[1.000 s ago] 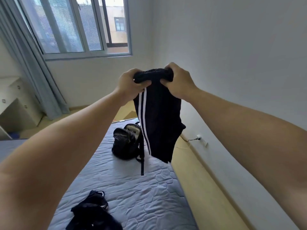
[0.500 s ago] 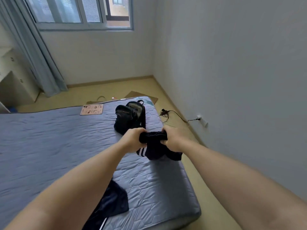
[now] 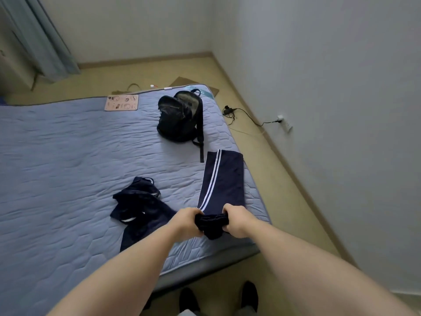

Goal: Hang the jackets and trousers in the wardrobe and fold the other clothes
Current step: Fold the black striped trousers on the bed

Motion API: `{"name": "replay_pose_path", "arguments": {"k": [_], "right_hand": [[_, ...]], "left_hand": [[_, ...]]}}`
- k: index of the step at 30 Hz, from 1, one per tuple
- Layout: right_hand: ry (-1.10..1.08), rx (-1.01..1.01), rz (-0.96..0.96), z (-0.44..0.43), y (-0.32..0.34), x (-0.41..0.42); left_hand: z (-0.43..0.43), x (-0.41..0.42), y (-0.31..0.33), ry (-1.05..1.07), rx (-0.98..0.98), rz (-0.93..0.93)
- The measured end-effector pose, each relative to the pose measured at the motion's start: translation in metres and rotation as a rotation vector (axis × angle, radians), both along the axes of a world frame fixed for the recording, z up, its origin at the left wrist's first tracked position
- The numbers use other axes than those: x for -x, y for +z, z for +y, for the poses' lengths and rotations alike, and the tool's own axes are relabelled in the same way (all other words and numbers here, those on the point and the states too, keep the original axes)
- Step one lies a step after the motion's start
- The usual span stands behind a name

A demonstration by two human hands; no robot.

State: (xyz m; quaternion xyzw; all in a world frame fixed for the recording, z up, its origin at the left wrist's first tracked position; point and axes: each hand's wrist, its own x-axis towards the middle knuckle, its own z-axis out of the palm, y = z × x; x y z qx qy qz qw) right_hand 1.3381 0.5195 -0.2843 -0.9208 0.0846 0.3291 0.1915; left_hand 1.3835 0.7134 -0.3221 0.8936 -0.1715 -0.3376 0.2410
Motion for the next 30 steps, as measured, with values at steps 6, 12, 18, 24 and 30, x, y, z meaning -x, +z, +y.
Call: {"name": "replay_pose_path", "arguments": {"k": [6, 12, 18, 24, 30], "right_hand": [[0.016, -0.049, 0.163, 0.03, -0.026, 0.032], [0.077, -0.097, 0.232, 0.062, -0.051, 0.041], [0.196, -0.095, 0.326, 0.075, -0.071, 0.03], [0.301, -0.14, 0.376, 0.045, -0.09, -0.022], [0.491, 0.097, 0.278, -0.027, -0.115, -0.12]], "left_hand": [[0.032, 0.029, -0.027, -0.006, -0.073, 0.199], [0.066, 0.047, -0.045, 0.104, -0.078, 0.326], [0.078, 0.062, -0.056, 0.164, -0.058, 0.278], [0.051, 0.054, -0.072, 0.235, -0.114, 0.146], [-0.006, 0.024, -0.092, 0.185, -0.295, 0.225]]}}
